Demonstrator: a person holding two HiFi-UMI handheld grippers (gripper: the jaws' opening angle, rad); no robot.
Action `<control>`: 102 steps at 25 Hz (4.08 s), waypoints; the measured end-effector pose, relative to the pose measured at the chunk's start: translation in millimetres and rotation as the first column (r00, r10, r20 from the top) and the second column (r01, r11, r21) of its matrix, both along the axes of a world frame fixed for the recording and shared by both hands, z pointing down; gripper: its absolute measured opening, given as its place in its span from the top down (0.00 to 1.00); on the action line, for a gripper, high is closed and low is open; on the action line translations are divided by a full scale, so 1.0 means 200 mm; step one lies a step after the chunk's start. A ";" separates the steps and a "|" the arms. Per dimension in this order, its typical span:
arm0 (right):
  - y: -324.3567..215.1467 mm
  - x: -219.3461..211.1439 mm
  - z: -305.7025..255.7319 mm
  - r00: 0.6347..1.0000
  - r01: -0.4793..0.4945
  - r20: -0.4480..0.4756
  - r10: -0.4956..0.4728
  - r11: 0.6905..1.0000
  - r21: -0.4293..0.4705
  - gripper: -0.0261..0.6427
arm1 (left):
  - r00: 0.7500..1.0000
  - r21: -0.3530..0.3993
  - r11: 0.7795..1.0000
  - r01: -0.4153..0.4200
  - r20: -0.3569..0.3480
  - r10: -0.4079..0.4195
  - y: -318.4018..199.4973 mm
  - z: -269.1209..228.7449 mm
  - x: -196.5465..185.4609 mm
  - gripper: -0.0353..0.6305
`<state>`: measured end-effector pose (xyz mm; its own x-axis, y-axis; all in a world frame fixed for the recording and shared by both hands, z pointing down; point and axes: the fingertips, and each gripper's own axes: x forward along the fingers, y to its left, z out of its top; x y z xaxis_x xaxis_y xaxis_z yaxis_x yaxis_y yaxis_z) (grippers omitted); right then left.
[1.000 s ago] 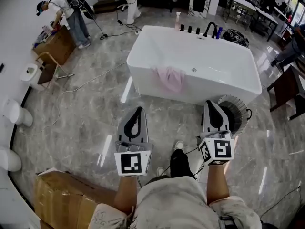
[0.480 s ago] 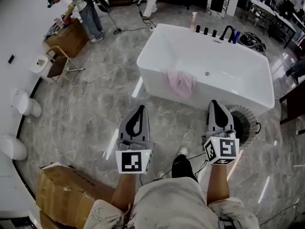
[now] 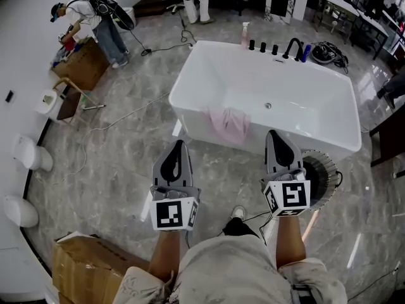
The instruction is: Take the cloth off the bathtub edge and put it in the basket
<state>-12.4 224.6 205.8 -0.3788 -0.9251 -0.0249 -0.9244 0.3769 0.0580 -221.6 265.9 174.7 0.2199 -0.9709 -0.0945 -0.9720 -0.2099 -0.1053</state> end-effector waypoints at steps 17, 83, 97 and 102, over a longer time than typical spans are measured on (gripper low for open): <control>-0.57 0.48 0.09 1.000 0.000 0.001 0.000 1.000 -0.025 0.98 | 0.996 -0.024 0.996 -0.080 0.035 0.081 -0.62 0.06 0.63 0.94; -1.90 -0.58 2.18 0.976 -0.058 -0.195 -0.099 0.742 -0.668 0.95 | 0.981 -0.472 0.862 -0.187 -0.144 0.133 -2.05 1.87 -0.22 0.94; -1.91 -0.63 2.64 0.894 -0.065 -0.315 -0.319 0.603 -0.795 0.62 | 0.983 -0.540 0.825 -0.167 -0.156 0.097 -1.99 2.06 -0.31 0.94; -1.92 -0.63 2.79 0.807 -0.087 -0.406 -0.430 0.592 -0.801 0.56 | 0.983 -0.559 0.814 -0.157 -0.164 0.078 -1.97 2.11 -0.35 0.94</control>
<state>-138.4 -158.5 763.7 -0.2395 -0.4018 0.8838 -0.7445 0.6604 0.0985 -292.1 -127.9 596.4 0.3607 -0.8275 0.4303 -0.9323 -0.3069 0.1913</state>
